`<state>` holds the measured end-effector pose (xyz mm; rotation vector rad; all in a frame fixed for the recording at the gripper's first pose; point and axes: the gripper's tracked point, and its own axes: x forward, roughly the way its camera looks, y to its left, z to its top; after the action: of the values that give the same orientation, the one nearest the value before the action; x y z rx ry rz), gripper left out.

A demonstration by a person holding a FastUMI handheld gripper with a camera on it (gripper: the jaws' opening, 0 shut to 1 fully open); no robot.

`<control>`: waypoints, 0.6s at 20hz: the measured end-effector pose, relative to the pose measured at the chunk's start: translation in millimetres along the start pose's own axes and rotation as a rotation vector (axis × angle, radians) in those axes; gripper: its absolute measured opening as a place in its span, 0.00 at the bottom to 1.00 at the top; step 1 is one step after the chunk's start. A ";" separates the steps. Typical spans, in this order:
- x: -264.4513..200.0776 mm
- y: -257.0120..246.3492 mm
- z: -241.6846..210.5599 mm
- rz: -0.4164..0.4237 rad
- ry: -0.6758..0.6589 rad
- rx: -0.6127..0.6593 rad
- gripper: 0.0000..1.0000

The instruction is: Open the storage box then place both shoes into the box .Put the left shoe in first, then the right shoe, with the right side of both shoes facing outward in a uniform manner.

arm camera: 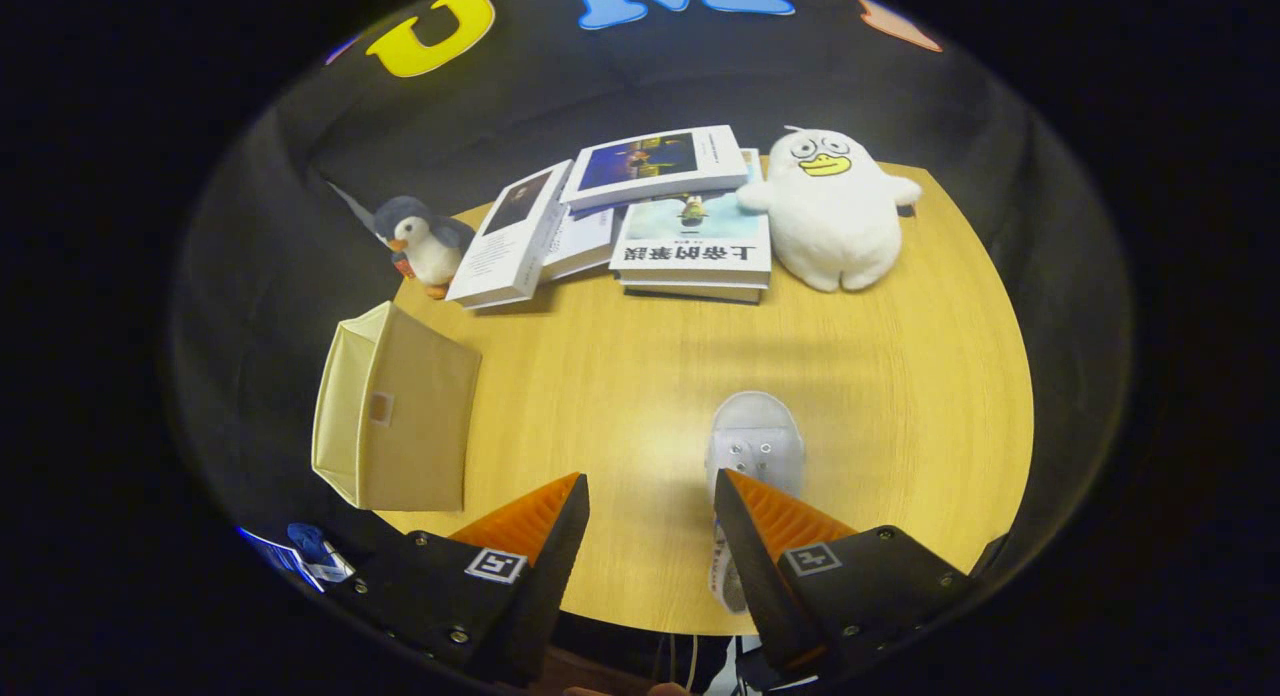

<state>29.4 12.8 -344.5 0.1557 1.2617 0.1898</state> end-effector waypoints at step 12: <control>35.3 -84.1 -71.2 -0.081 0.129 0.106 0.77</control>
<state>-23.6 -60.2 -416.9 0.1850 1.4044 0.0638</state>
